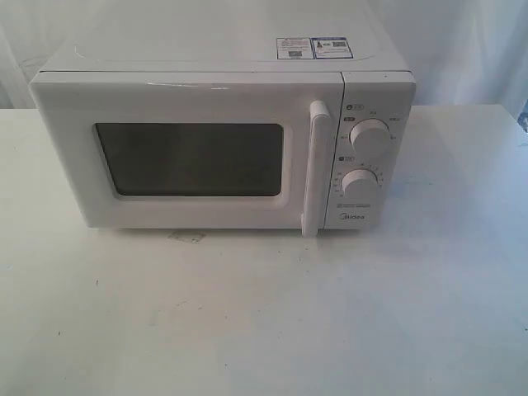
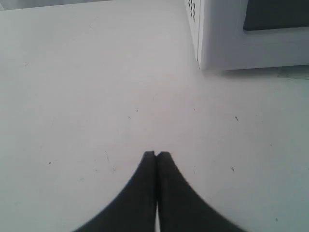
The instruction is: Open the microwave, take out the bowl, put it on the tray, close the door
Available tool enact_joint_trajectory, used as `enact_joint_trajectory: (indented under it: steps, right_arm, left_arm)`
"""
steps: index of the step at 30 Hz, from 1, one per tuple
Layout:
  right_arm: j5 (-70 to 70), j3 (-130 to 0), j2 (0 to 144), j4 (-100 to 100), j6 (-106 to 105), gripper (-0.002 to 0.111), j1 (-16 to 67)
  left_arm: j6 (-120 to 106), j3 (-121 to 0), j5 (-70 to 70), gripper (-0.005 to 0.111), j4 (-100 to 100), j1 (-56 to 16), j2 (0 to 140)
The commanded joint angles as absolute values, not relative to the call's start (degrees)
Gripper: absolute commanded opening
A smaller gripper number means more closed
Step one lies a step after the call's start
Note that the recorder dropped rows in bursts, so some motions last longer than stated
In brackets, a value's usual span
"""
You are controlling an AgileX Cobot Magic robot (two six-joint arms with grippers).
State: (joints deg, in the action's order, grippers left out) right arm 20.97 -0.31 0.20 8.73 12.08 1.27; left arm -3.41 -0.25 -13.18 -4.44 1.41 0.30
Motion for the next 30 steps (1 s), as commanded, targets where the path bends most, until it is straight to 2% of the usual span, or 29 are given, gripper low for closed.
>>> enact_joint_trajectory:
  steps: [1,30]
  right_arm:
    - [20.5,0.0,0.0,8.9,12.3,0.000,1.0]
    - [19.3,0.0,0.0,12.7,8.7,0.000,1.0]
  left_arm:
    - [-3.4,0.0,-13.3,0.000,-4.7,1.5,0.0]
    - [-3.4,0.0,-13.3,0.000,-4.7,1.5,0.0]
